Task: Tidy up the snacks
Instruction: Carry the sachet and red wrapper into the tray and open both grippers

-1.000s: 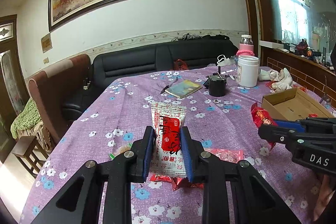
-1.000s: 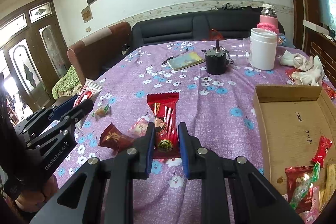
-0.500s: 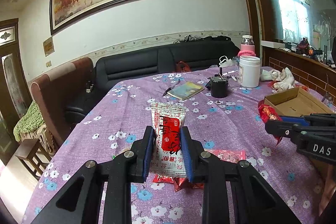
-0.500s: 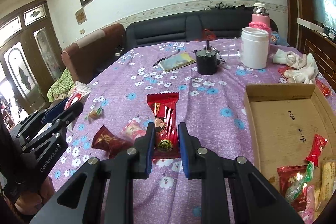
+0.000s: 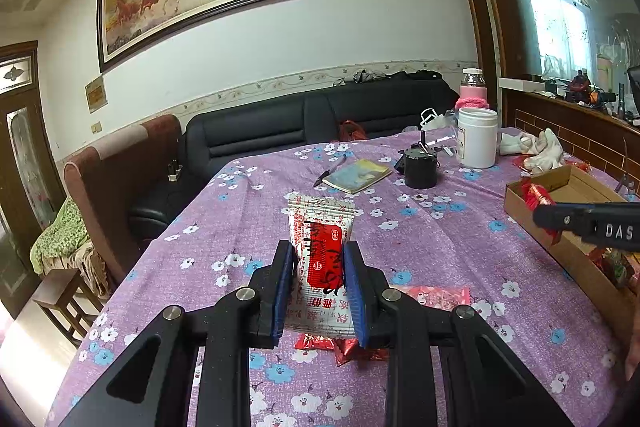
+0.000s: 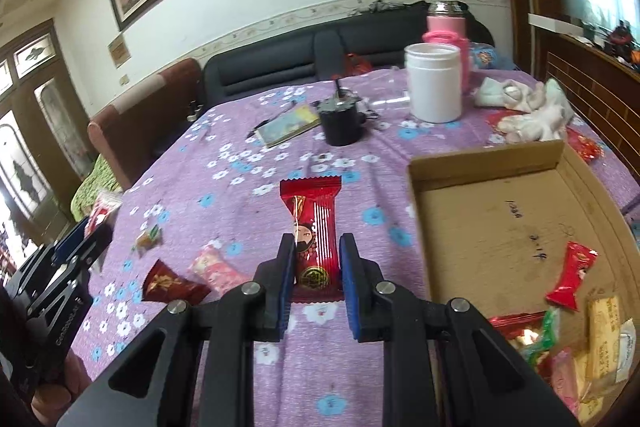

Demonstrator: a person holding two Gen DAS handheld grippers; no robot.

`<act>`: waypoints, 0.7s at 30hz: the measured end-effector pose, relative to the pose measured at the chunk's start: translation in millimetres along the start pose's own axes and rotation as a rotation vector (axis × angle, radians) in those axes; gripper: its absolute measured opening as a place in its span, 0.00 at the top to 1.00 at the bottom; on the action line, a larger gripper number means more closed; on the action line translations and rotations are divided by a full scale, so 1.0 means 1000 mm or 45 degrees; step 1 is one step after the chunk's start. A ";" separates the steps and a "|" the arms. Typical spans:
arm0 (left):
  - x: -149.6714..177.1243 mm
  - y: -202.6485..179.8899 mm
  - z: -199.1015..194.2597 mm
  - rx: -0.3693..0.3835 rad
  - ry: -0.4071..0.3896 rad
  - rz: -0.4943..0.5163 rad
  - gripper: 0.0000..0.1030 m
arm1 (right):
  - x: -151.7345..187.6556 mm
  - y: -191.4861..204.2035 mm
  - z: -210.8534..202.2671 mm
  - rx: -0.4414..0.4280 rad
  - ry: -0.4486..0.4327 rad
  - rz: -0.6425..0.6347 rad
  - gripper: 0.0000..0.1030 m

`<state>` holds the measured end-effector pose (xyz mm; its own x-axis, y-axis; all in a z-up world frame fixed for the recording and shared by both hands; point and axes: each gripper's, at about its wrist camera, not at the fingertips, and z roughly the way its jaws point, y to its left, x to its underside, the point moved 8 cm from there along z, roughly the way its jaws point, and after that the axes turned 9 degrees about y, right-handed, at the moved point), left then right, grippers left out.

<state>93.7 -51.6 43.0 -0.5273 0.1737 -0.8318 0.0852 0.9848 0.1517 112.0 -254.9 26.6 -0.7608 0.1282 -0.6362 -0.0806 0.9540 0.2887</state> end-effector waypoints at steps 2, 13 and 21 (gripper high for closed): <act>0.000 -0.001 -0.001 0.002 -0.001 0.001 0.74 | -0.002 -0.012 -0.001 0.027 -0.001 0.036 0.80; -0.008 -0.033 -0.018 0.201 0.026 -0.025 0.74 | -0.013 -0.120 -0.037 0.093 -0.041 0.375 0.80; -0.023 -0.142 -0.042 0.536 0.165 0.082 0.74 | -0.007 -0.168 -0.043 0.115 0.004 0.494 0.80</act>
<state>57.9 -196.3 63.0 -0.6088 0.2590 -0.7499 0.4442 0.8944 -0.0517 103.4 -427.5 12.9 -0.7257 0.4829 -0.4901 0.2699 0.8550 0.4429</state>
